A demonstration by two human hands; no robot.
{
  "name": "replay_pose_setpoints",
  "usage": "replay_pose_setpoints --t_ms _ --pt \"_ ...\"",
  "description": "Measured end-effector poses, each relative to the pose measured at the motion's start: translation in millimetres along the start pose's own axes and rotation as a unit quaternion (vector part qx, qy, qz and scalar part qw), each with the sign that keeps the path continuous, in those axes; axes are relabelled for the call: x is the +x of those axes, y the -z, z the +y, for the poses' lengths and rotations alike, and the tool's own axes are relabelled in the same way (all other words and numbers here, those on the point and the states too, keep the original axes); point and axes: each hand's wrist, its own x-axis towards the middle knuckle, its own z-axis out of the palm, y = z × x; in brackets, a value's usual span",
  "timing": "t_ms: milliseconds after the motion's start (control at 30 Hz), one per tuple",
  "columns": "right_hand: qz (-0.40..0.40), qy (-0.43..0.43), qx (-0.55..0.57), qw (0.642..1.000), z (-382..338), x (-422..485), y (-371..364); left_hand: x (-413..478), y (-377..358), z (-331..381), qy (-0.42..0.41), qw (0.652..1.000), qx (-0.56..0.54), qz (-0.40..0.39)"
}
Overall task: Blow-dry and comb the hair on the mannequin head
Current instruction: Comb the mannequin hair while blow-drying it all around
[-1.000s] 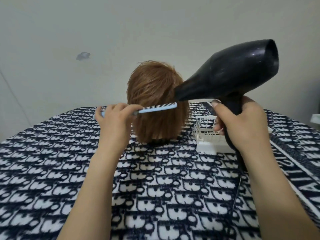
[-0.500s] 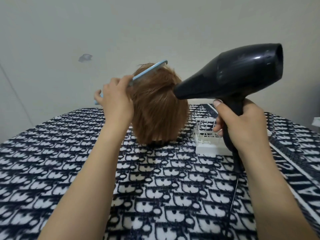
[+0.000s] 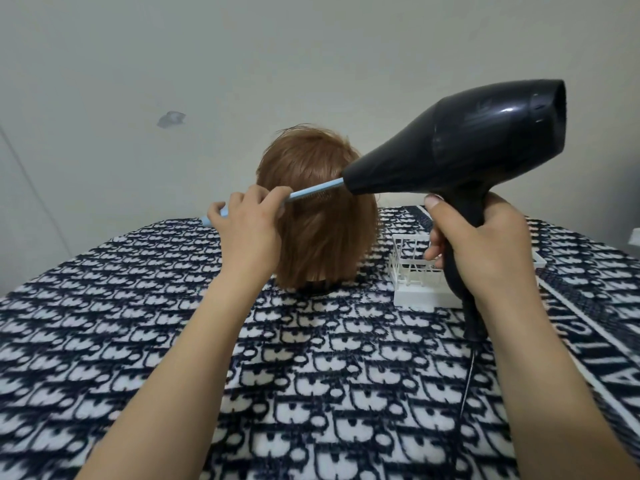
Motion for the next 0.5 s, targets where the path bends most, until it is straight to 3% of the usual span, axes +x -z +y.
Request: replay_pose_setpoints --t_ms 500 --pt "-0.029 -0.001 -0.027 0.999 -0.6 -1.8 -1.7 -32.4 -16.5 2.6 0.029 0.999 -0.024 -0.012"
